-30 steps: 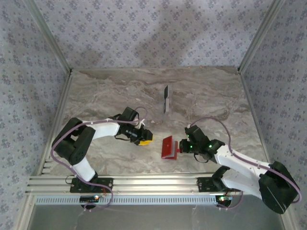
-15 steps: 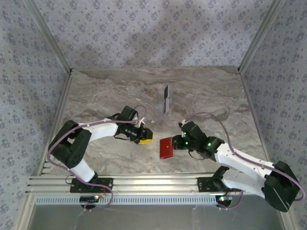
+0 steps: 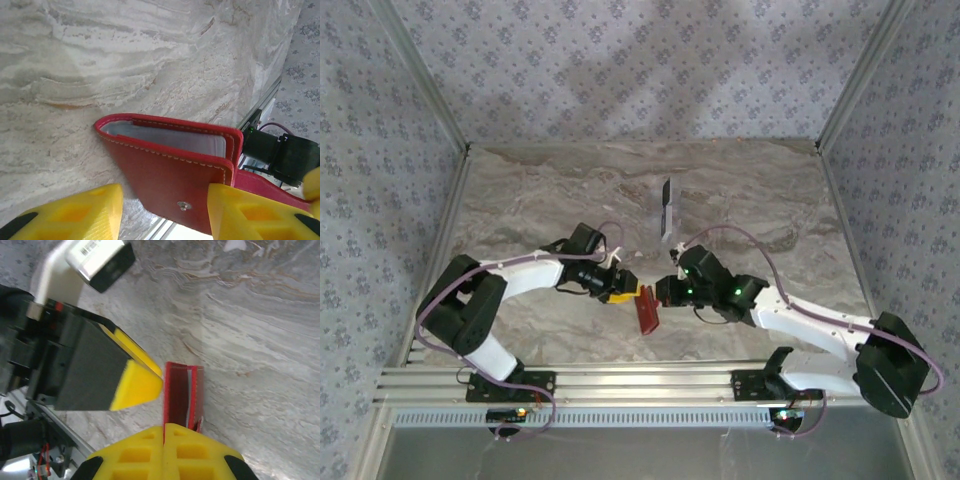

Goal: Put the credit cards into the card holder

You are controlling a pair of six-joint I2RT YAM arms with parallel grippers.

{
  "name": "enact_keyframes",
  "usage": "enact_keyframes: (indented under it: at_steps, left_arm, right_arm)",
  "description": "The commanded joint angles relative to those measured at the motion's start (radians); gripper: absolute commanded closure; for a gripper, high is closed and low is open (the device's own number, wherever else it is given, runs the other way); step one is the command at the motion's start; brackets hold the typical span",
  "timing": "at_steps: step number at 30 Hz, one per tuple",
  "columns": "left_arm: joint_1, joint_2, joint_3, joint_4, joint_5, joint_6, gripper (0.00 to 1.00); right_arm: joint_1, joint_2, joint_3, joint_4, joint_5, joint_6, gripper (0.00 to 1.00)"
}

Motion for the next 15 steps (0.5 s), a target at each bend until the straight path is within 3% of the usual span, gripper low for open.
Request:
enact_keyframes:
  at_steps: [1, 15]
  left_arm:
    - [0.011, -0.047, -0.018, 0.000, 0.010, 0.013, 0.51]
    - [0.022, -0.009, -0.043, -0.002, 0.000, 0.029, 0.54]
  right_arm:
    - [0.017, 0.020, 0.055, 0.000, -0.018, 0.014, 1.00]
    - [0.034, 0.056, -0.005, 0.025, 0.011, 0.028, 1.00]
